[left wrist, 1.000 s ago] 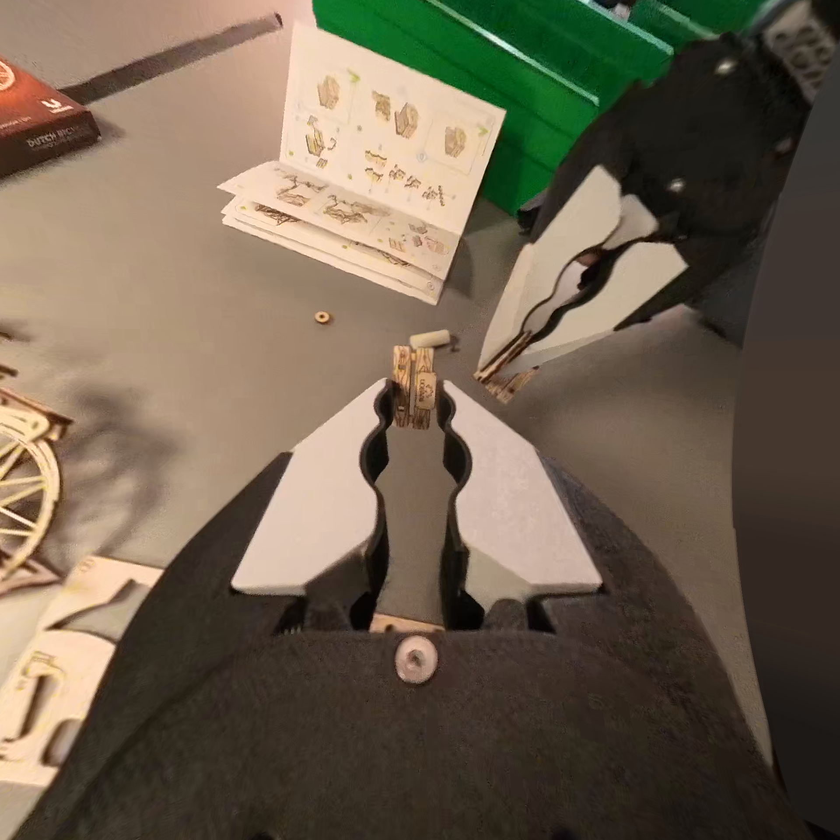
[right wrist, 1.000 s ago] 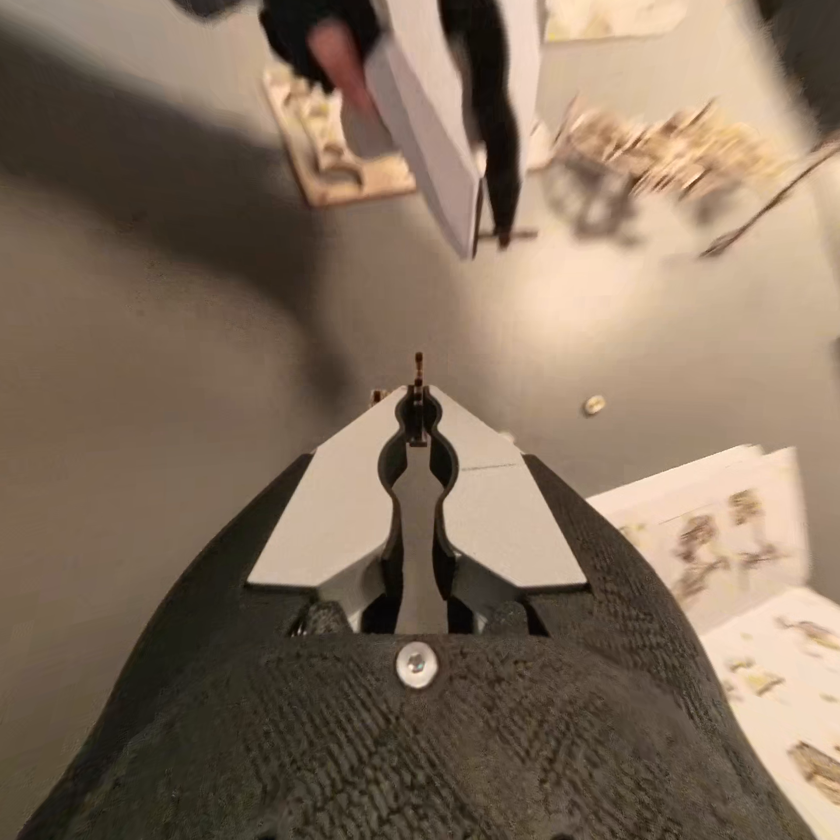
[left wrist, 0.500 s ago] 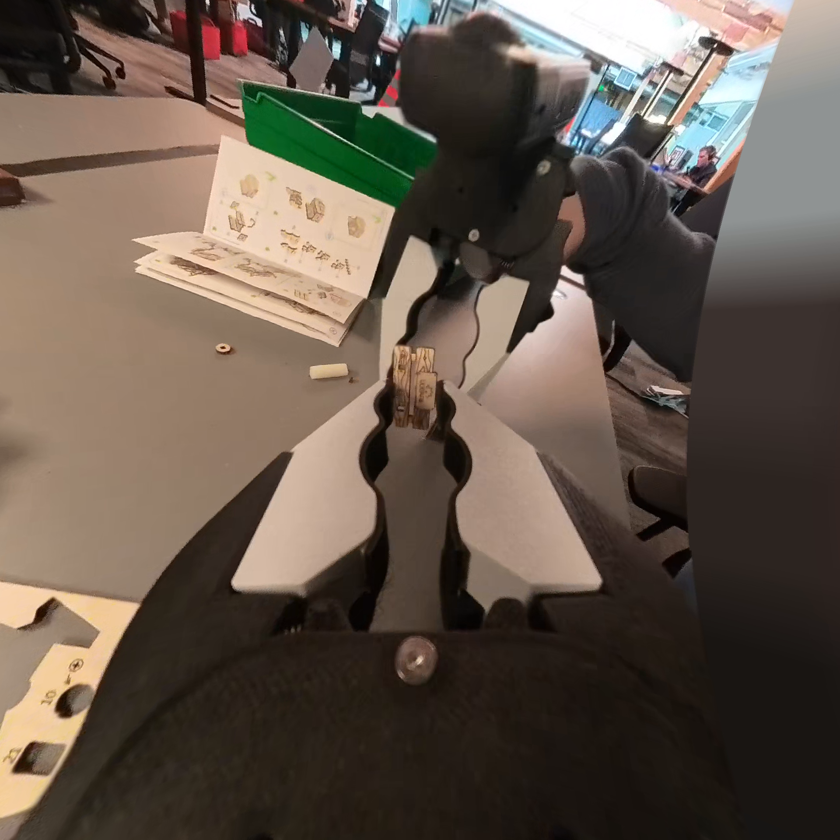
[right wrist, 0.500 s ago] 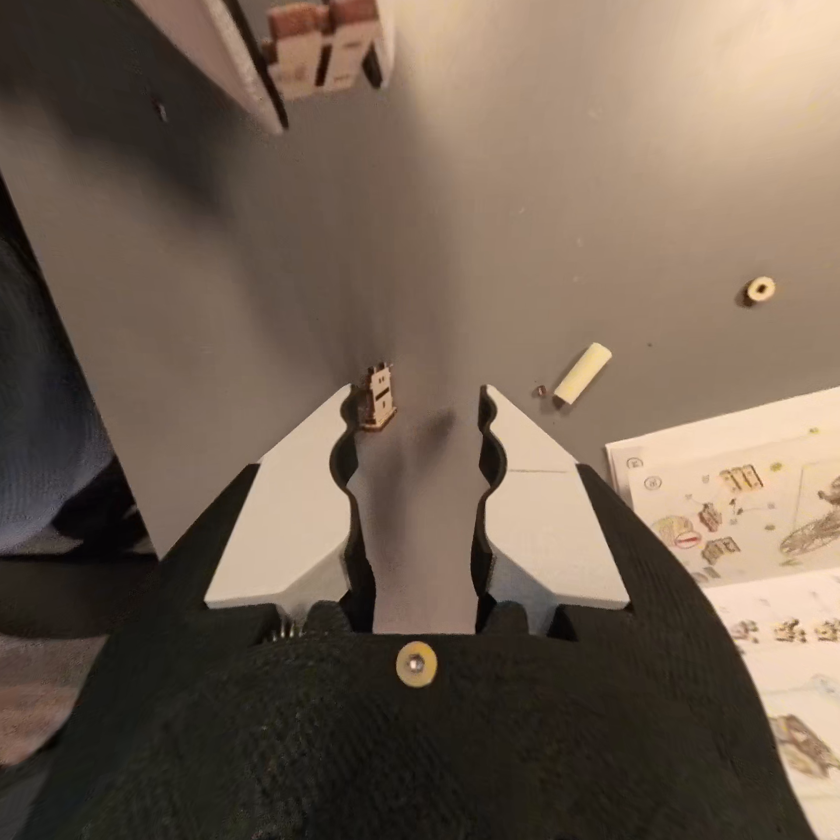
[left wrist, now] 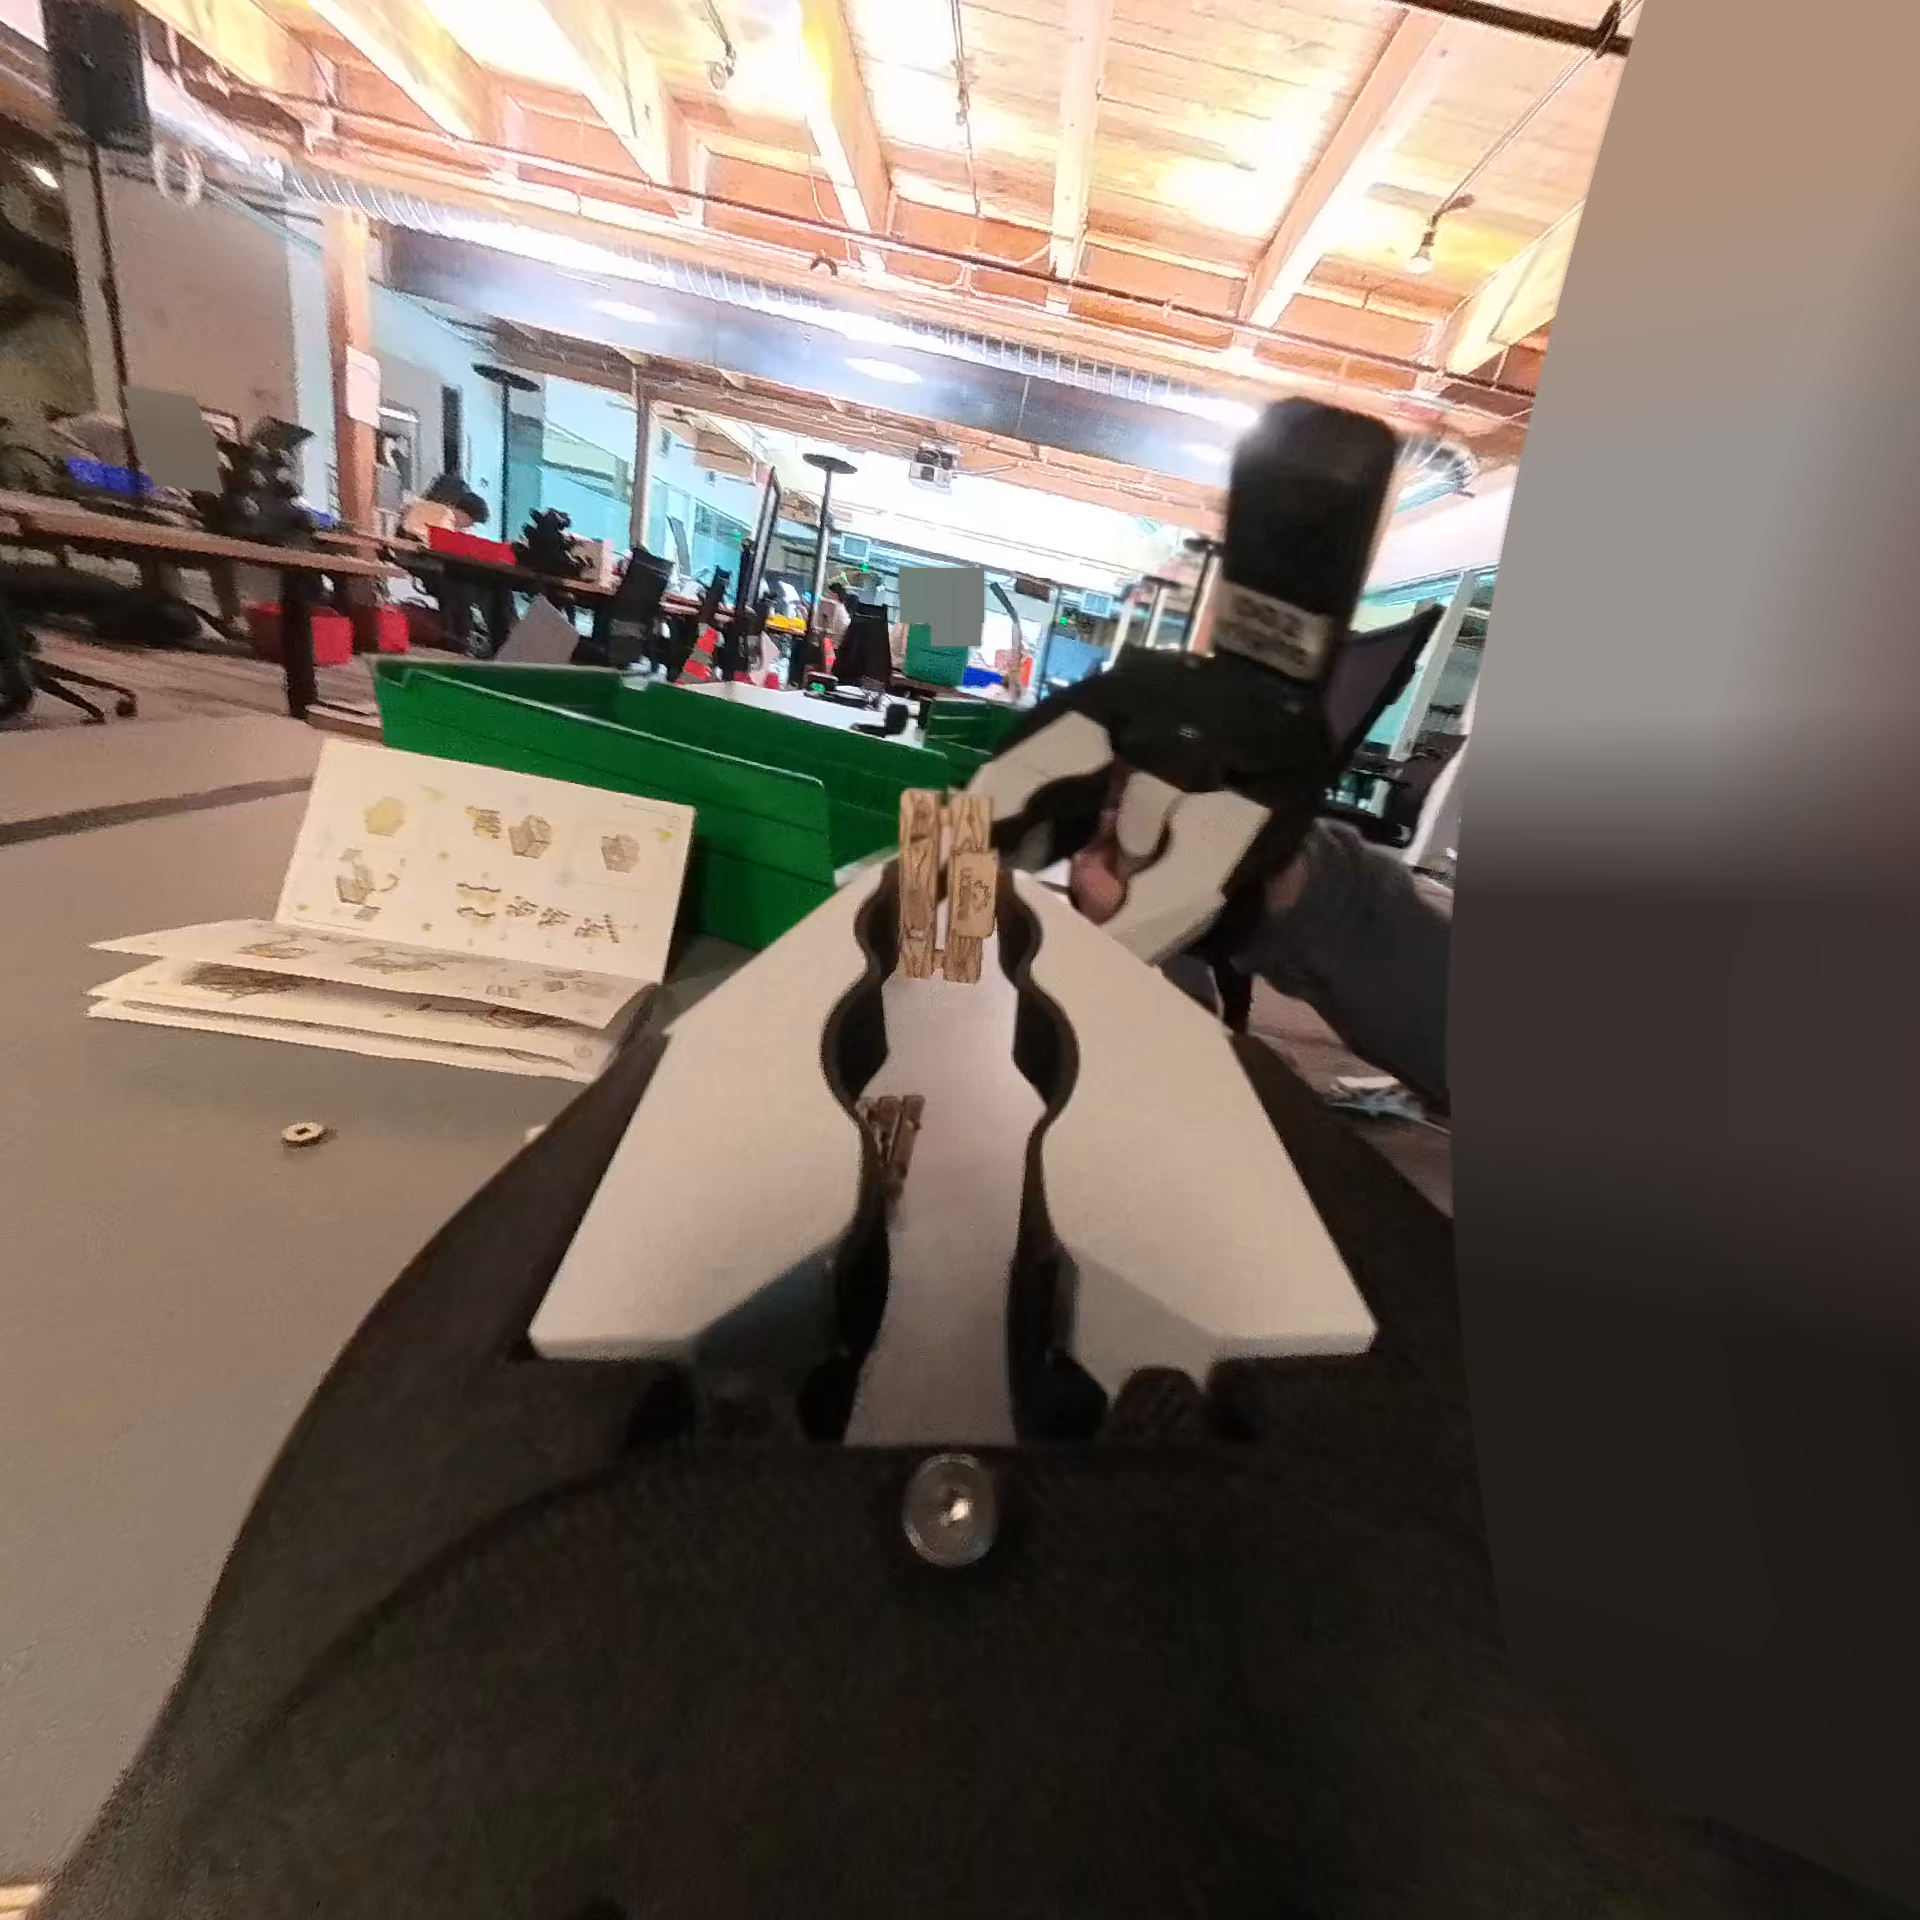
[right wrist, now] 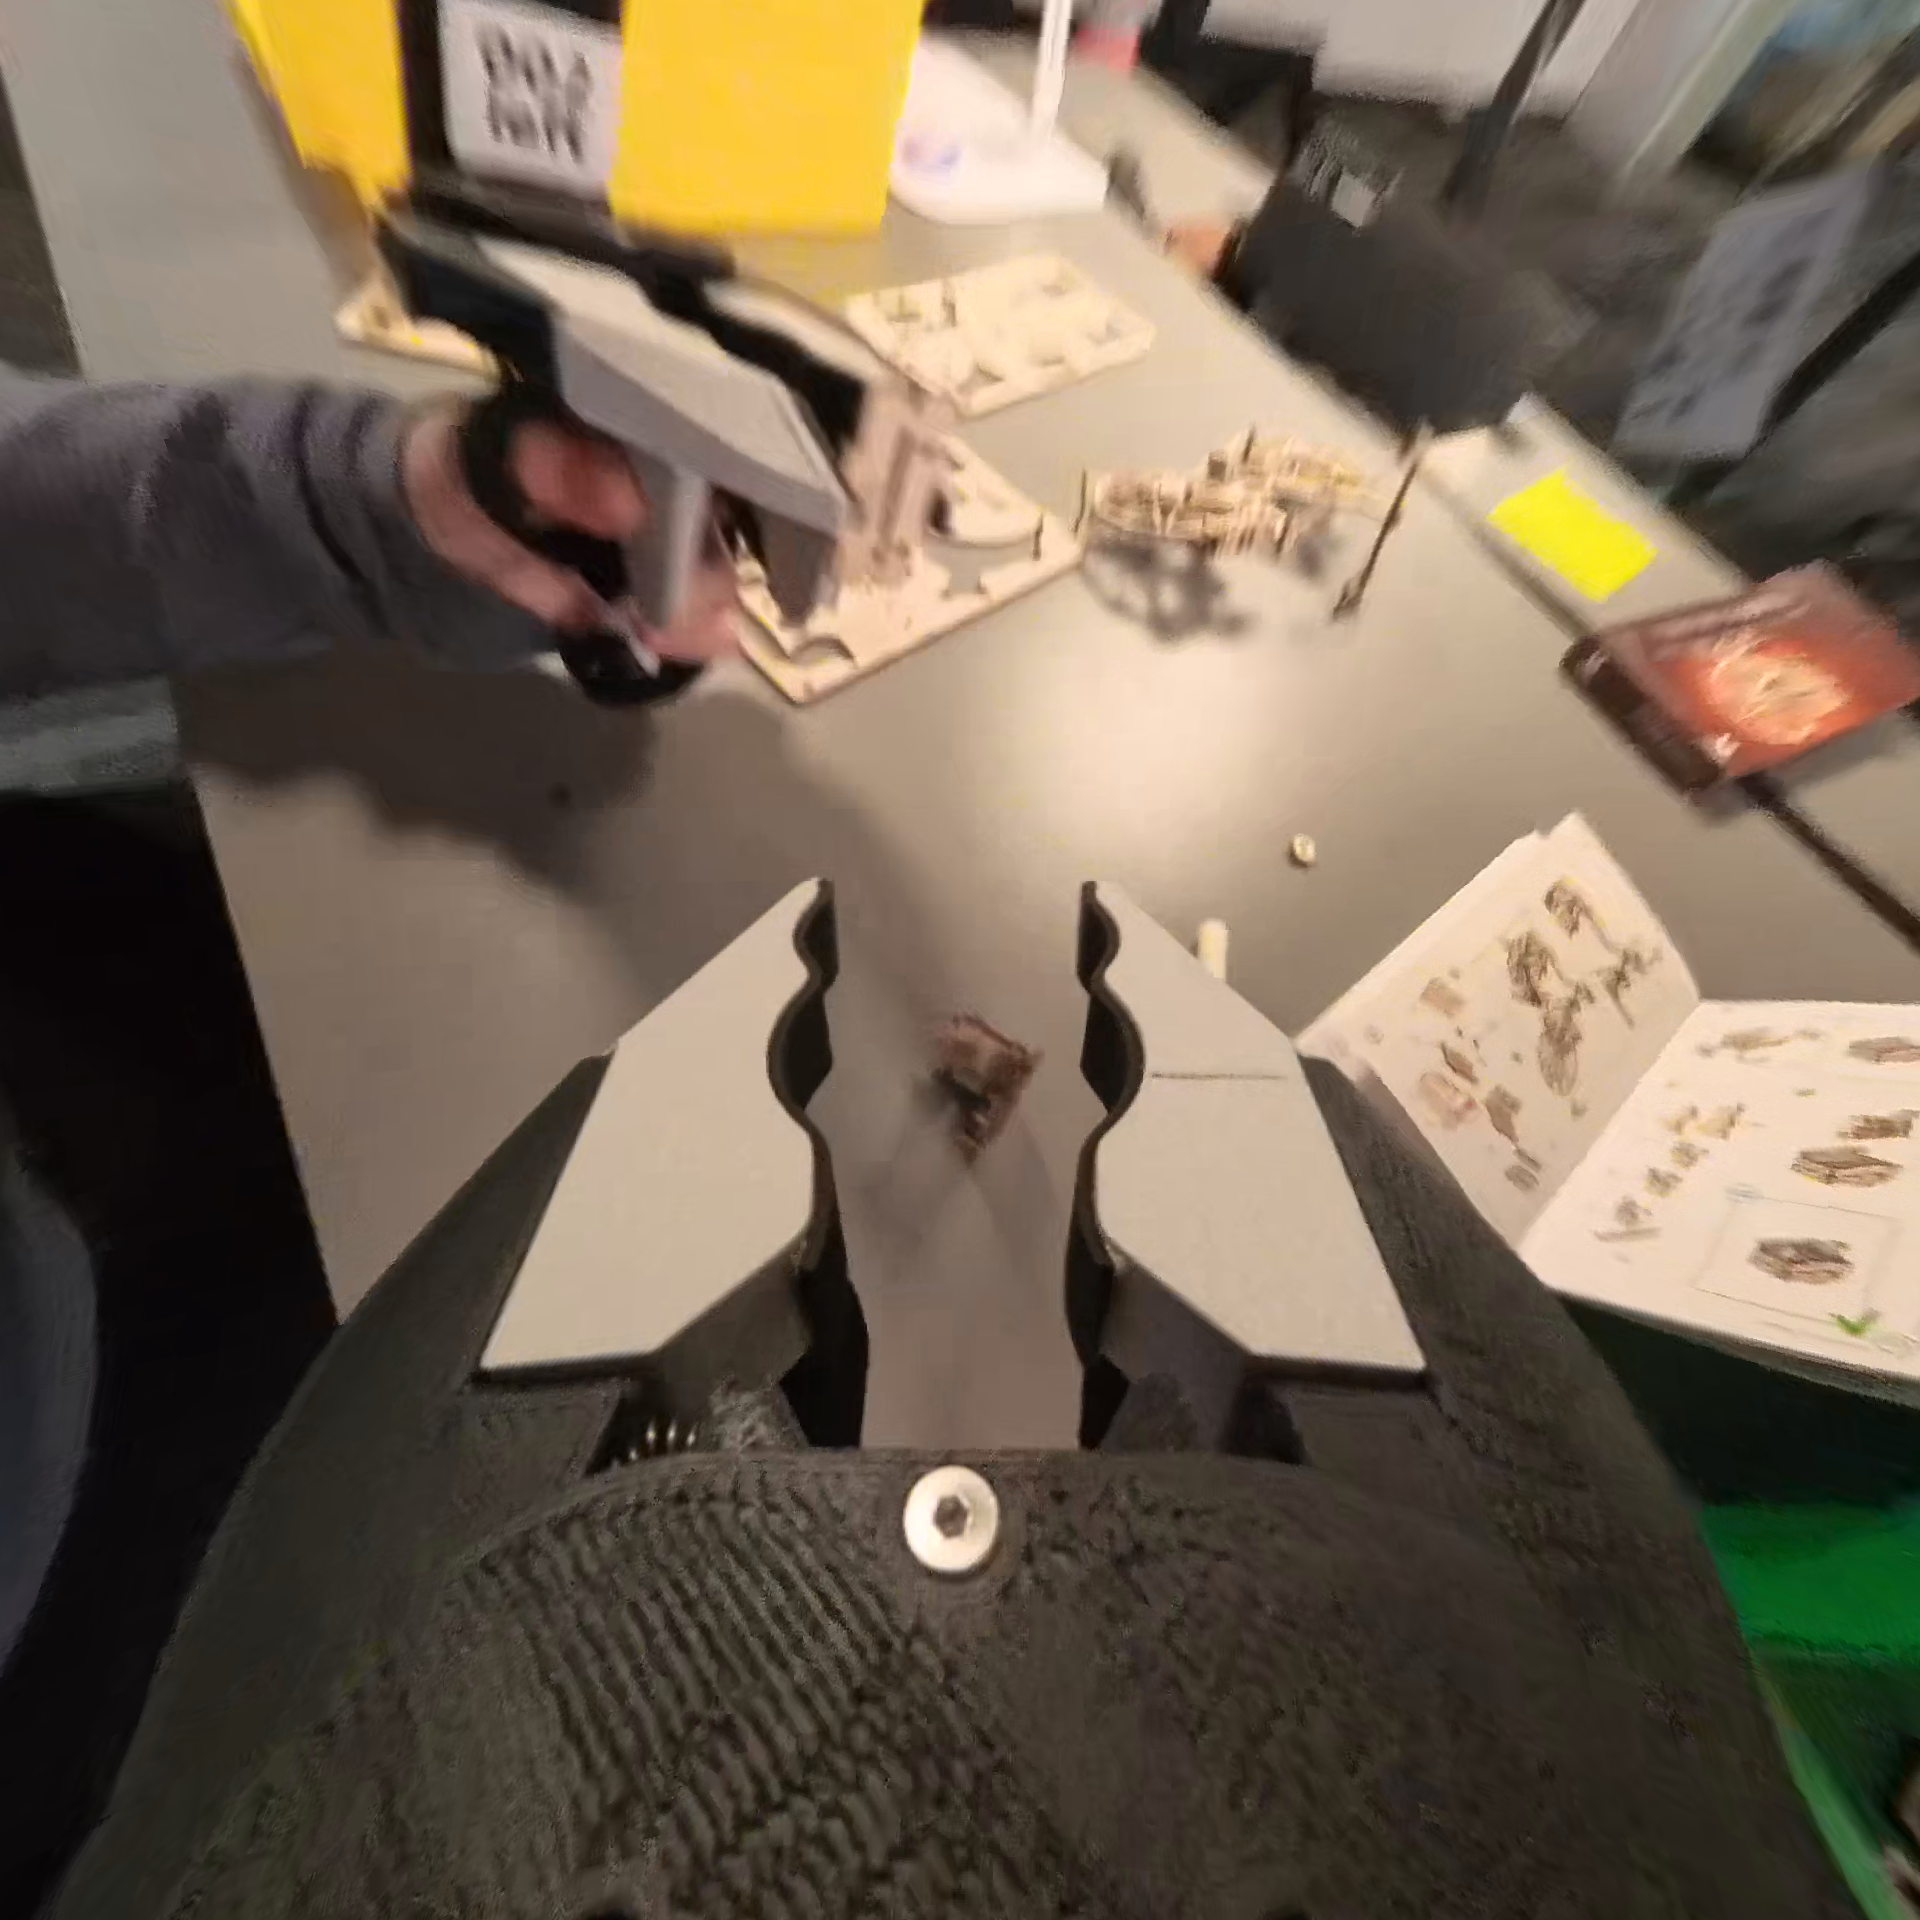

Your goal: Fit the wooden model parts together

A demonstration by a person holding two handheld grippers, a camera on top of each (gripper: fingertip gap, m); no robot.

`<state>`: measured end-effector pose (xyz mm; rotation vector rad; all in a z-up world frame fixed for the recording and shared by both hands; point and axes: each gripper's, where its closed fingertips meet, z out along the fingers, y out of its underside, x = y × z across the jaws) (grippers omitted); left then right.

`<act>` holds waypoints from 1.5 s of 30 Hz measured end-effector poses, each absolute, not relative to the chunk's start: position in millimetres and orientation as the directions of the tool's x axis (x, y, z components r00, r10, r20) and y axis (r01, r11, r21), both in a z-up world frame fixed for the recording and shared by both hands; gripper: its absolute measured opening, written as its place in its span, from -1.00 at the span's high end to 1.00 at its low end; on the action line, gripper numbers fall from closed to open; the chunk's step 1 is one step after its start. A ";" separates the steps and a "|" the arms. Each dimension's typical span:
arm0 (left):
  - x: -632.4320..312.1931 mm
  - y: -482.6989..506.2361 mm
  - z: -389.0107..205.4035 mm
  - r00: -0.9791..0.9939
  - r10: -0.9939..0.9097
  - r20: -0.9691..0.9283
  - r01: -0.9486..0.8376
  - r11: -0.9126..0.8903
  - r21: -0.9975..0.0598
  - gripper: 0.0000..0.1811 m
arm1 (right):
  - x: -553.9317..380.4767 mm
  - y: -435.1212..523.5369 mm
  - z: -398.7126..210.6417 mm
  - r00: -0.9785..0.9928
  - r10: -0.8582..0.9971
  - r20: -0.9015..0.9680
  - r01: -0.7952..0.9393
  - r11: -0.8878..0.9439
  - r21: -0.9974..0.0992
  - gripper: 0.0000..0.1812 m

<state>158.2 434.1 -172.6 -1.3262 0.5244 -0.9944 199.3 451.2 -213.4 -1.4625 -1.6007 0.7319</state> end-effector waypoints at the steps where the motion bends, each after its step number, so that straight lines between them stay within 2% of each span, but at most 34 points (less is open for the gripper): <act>1: 158.9 434.6 -173.1 0.525 -0.827 0.202 0.298 -0.044 -0.954 0.81 | 195.6 441.3 -209.6 0.041 0.978 0.204 0.440 0.165 -0.883 0.57; 3: 157.9 439.6 -177.0 0.571 -0.799 0.190 0.290 -0.020 -0.957 0.82 | 185.7 424.5 -205.7 0.091 0.974 0.210 0.343 0.167 -0.924 0.62; 7: 159.2 443.7 -181.7 0.578 -0.788 0.213 0.302 -0.036 -0.953 0.81 | 174.6 438.9 -216.0 0.287 0.886 0.364 0.366 0.250 -0.896 0.68; 9: 161.8 445.0 -185.3 0.566 -0.789 0.239 0.301 -0.073 -0.951 0.81 | 166.9 440.9 -214.3 0.327 0.865 0.381 0.333 0.272 -0.903 0.71; 12: 161.4 451.5 -195.6 0.645 -0.747 0.162 0.188 -0.050 -0.981 0.82 | 164.6 442.6 -204.0 0.389 0.851 0.353 0.246 0.274 -0.930 0.83; 15: 156.9 456.3 -202.6 0.760 -0.643 -0.095 -0.047 0.091 -0.995 0.82 | 166.6 438.8 -198.0 0.366 0.917 0.157 0.150 0.108 -0.983 0.82; 19: 171.9 449.0 -207.2 0.731 -0.581 -0.358 -0.273 0.231 -0.934 0.82 | 164.3 434.5 -198.4 0.257 0.956 -0.142 0.114 -0.176 -0.978 0.78; 23: 184.7 446.2 -217.9 0.675 -0.547 -0.496 -0.413 0.278 -0.867 0.82 | 168.4 441.0 -209.1 0.289 0.944 -0.158 0.180 -0.216 -0.960 0.94; 28: 194.9 439.6 -218.3 0.649 -0.605 -0.461 -0.365 0.285 -0.886 0.80 | 181.7 443.2 -215.2 0.327 0.939 -0.102 0.246 -0.189 -0.951 0.99; 30: 198.0 434.9 -213.1 0.651 -0.657 -0.379 -0.282 0.254 -0.925 0.55 | 200.2 453.6 -208.3 0.388 0.920 -0.047 0.258 -0.158 -0.953 0.99; 33: 188.2 444.8 -217.3 0.698 -0.663 -0.271 -0.242 0.137 -0.961 0.32 | 237.6 471.3 -207.5 0.485 0.874 0.032 0.323 -0.145 -0.935 0.99; 37: 169.8 464.8 -223.1 0.790 -0.583 -0.192 -0.213 0.033 -0.976 0.11 | 250.8 456.5 -244.6 0.402 0.914 -0.052 0.506 -0.269 -0.819 0.99; 39: 162.3 471.3 -221.4 0.826 -0.534 -0.180 -0.198 0.024 -0.980 0.02 | 243.3 452.8 -255.1 0.369 0.927 -0.059 0.540 -0.266 -0.799 0.99; 42: 154.3 475.6 -214.6 0.860 -0.470 -0.200 -0.192 0.065 -0.979 -0.04 | 229.5 447.7 -268.6 0.323 0.943 -0.076 0.587 -0.263 -0.766 0.99; 45: 148.1 477.3 -210.2 0.880 -0.414 -0.231 -0.212 0.092 -0.973 0.05 | 224.0 449.0 -285.0 0.294 0.954 -0.058 0.666 -0.247 -0.704 0.99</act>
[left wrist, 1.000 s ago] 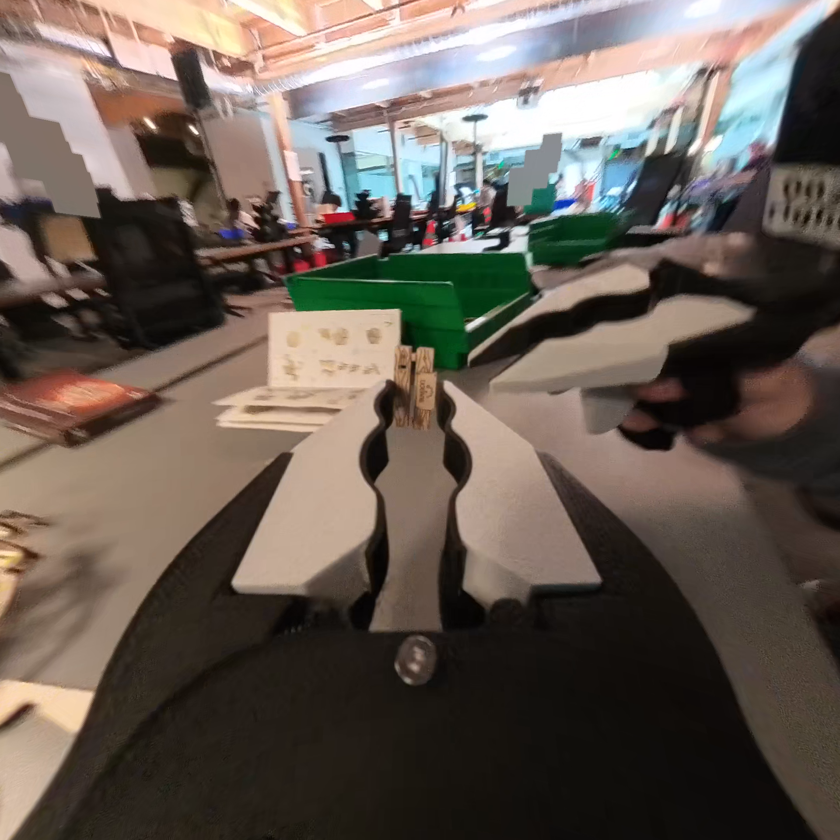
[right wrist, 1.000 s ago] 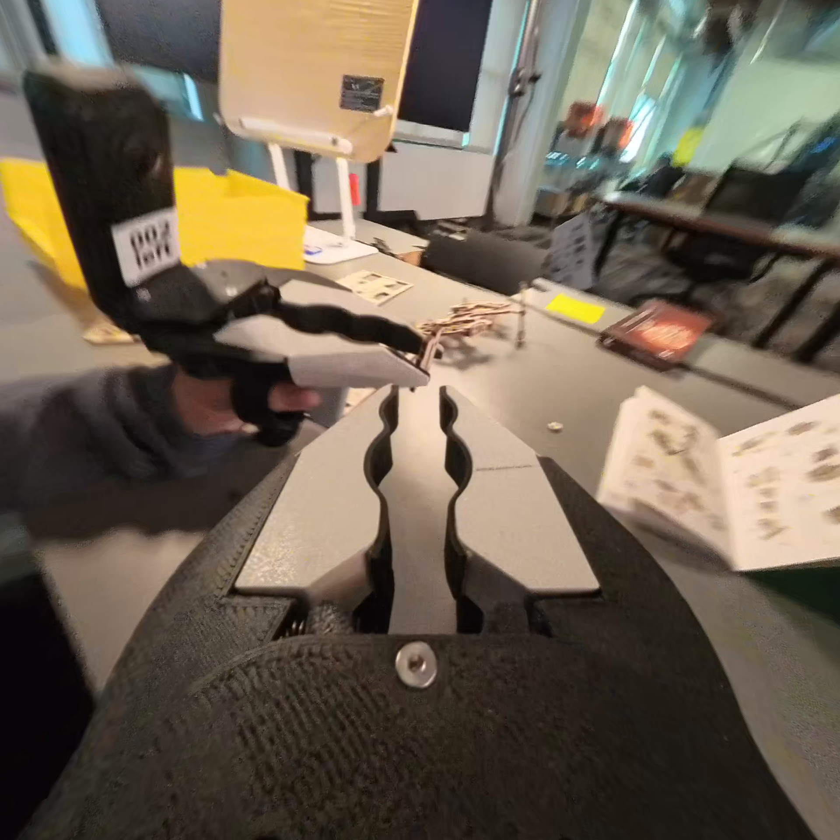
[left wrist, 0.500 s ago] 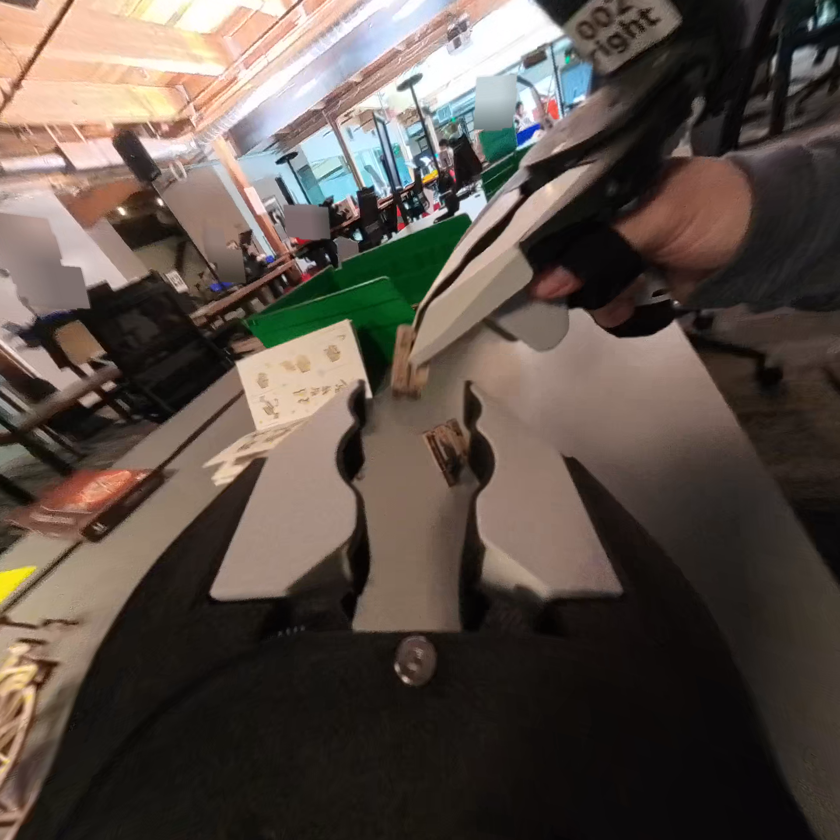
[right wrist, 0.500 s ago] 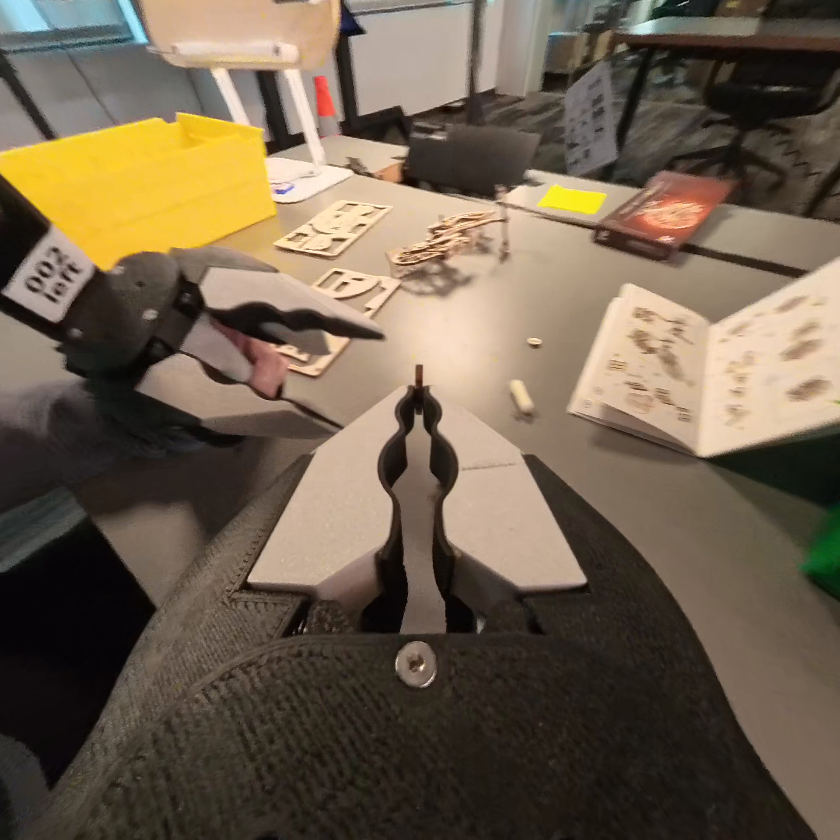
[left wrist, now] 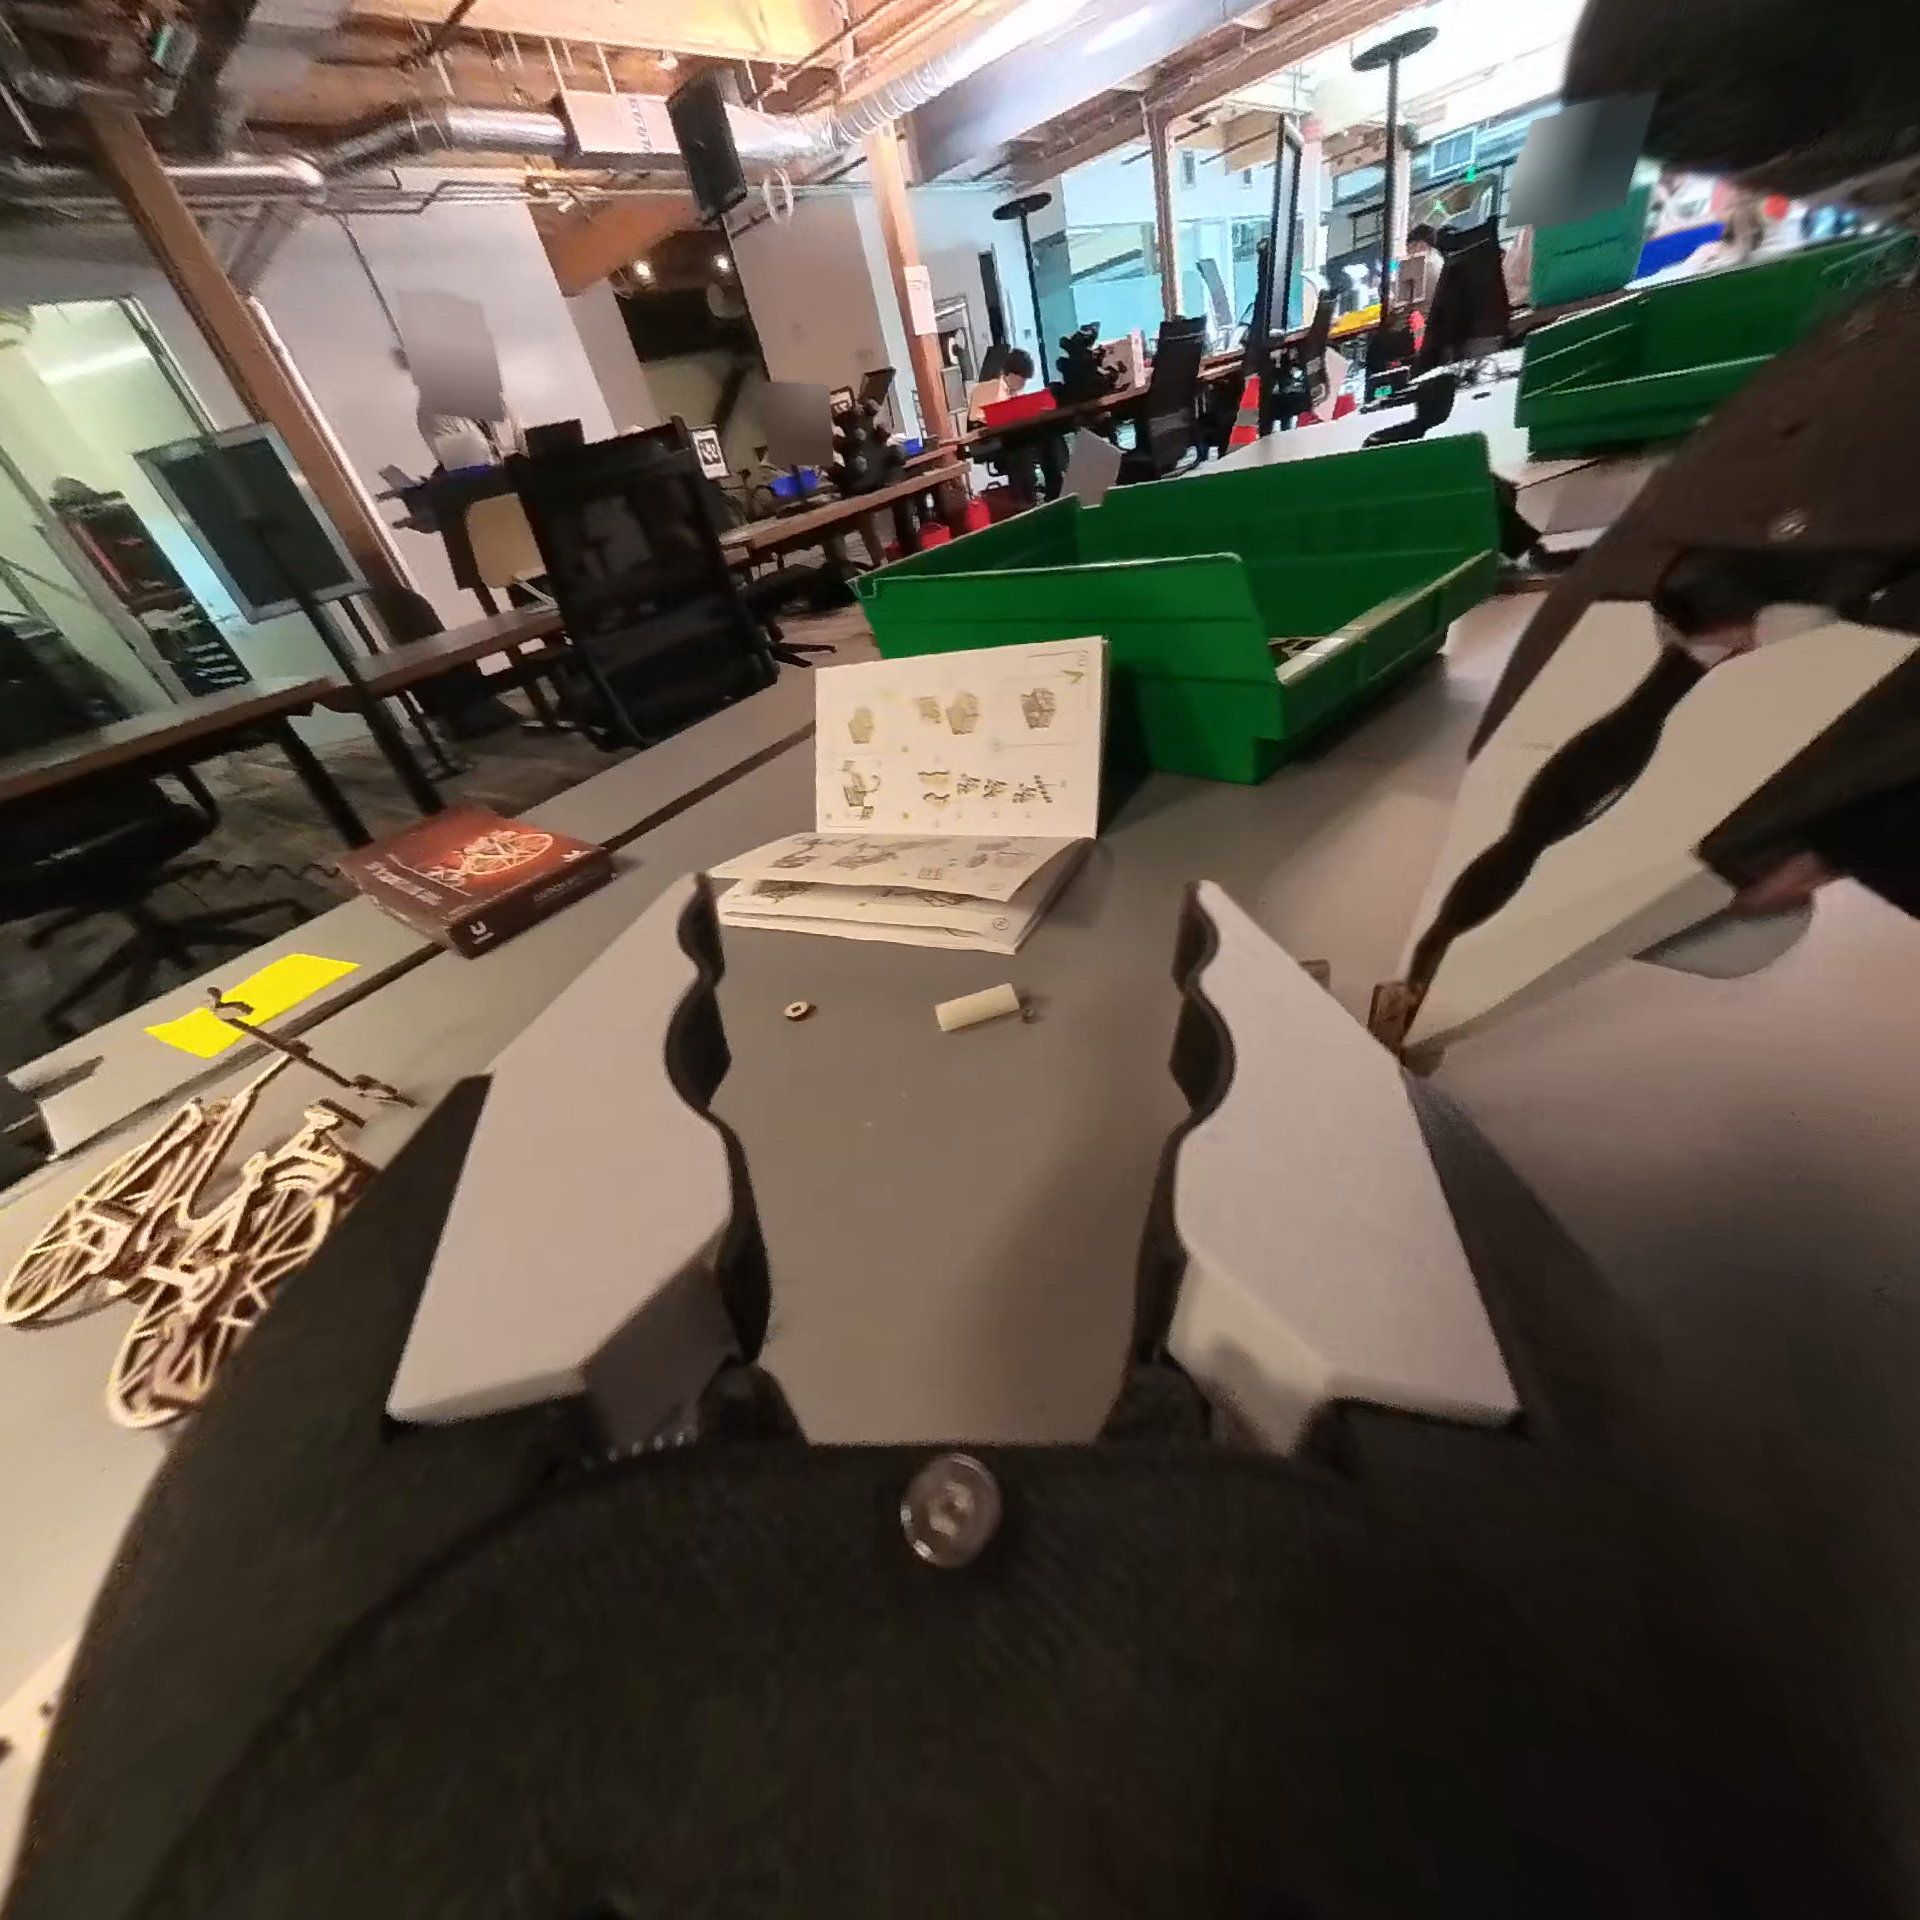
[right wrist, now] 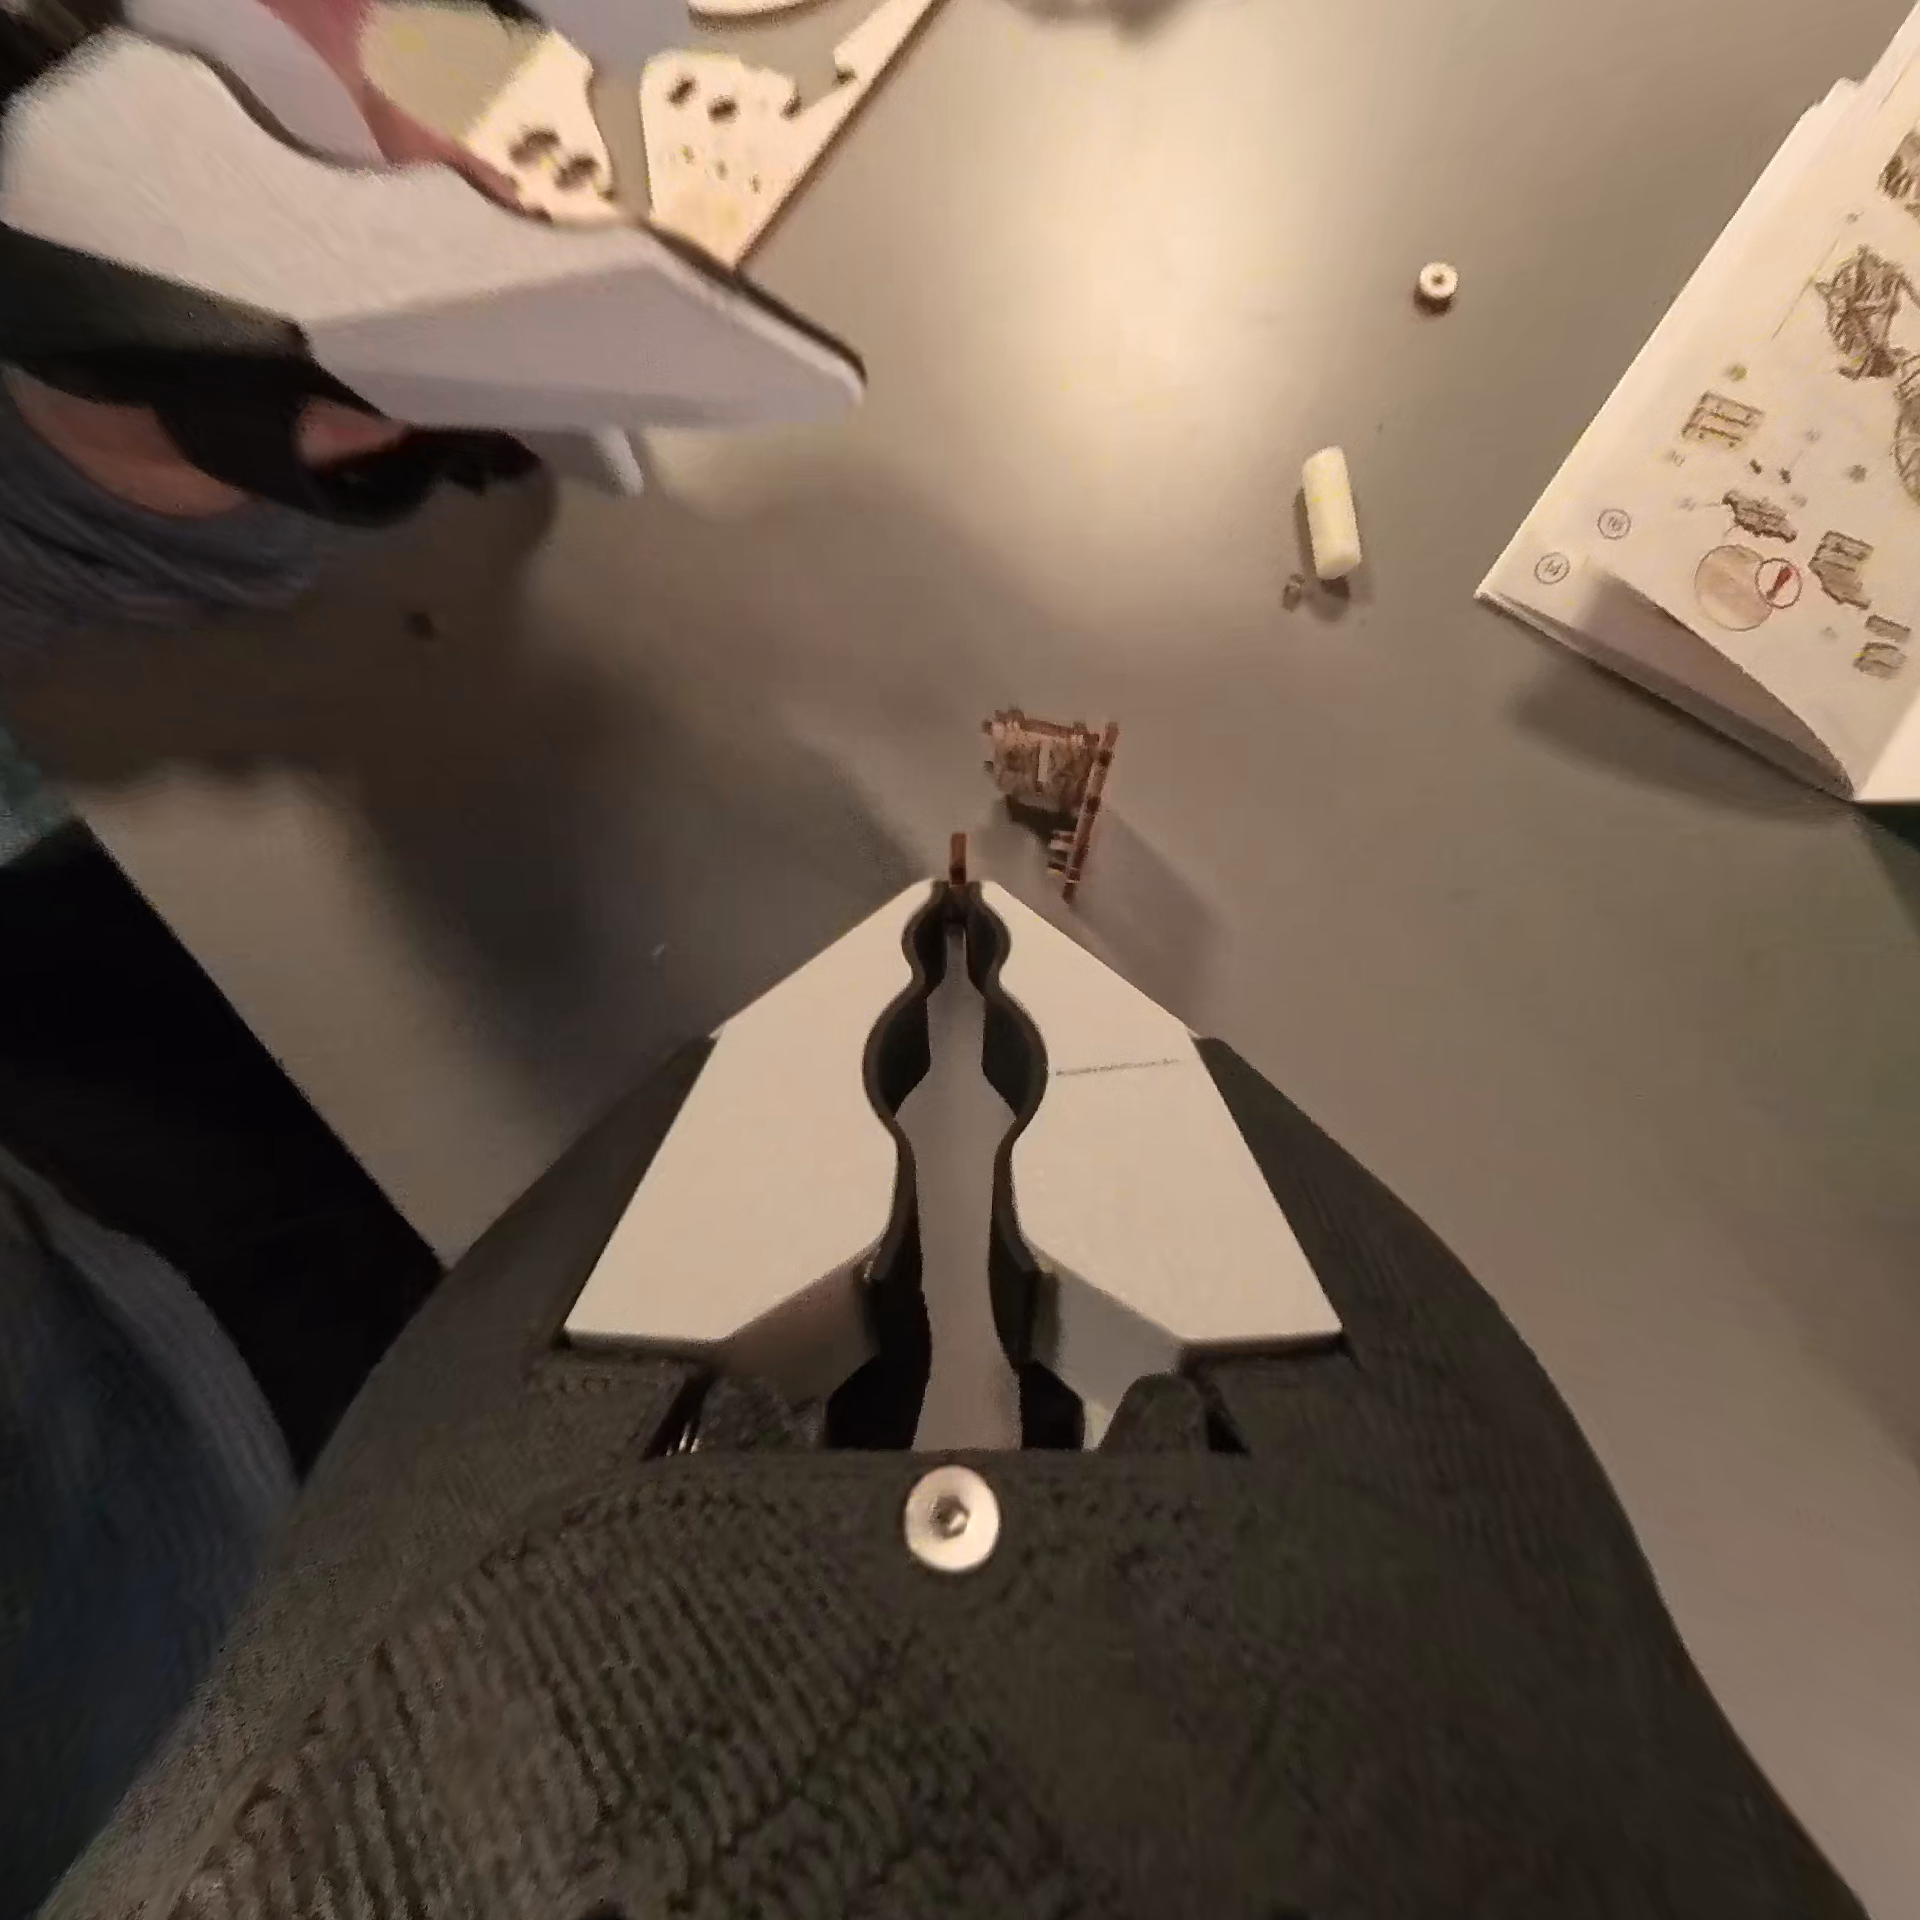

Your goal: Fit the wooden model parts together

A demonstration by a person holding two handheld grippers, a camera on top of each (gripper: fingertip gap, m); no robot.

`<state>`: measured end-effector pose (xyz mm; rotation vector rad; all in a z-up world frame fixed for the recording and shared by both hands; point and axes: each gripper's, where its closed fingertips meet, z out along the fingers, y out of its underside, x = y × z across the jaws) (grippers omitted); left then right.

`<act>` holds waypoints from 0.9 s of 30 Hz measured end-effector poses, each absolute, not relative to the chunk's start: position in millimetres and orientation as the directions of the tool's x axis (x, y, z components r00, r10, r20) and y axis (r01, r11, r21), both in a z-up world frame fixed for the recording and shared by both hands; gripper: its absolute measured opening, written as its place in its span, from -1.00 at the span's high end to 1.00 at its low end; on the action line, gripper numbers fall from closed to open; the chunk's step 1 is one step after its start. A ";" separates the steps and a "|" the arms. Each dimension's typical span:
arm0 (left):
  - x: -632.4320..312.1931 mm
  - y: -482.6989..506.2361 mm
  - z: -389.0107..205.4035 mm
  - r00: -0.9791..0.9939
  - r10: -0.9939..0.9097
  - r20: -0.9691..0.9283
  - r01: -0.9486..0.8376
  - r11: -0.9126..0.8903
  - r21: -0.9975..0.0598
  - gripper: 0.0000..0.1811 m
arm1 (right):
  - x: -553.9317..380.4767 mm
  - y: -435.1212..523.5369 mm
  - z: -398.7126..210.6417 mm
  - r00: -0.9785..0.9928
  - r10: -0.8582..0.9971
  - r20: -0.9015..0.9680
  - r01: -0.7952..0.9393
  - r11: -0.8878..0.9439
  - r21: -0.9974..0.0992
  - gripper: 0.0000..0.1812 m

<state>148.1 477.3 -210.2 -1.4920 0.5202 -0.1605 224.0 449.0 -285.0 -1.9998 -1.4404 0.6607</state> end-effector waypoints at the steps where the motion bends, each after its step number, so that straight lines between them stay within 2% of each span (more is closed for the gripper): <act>1: 148.5 476.8 -210.1 0.879 -0.413 -0.237 -0.218 0.094 -0.972 0.09 | 224.6 451.8 -289.2 0.293 0.955 -0.036 0.690 -0.237 -0.684 0.99; 10: 149.5 477.3 -218.2 0.874 -0.385 -0.297 -0.297 0.060 -0.953 0.24 | 225.9 475.2 -292.3 0.276 0.960 0.040 0.749 -0.189 -0.635 0.99; 16: 147.0 477.4 -219.9 0.886 -0.409 -0.218 -0.232 0.015 -0.973 0.28 | 230.5 477.8 -286.0 0.189 0.980 0.069 0.769 -0.104 -0.630 0.99; 22: 164.7 464.6 -219.4 0.813 -0.577 -0.078 -0.114 -0.026 -0.993 0.45 | 243.0 457.2 -282.3 0.034 0.999 0.030 0.758 -0.006 -0.653 0.99; 27: 197.4 438.3 -222.1 0.631 -0.774 -0.045 -0.112 -0.033 -0.993 0.59 | 237.8 438.0 -271.6 -0.095 0.992 0.081 0.727 0.125 -0.675 0.99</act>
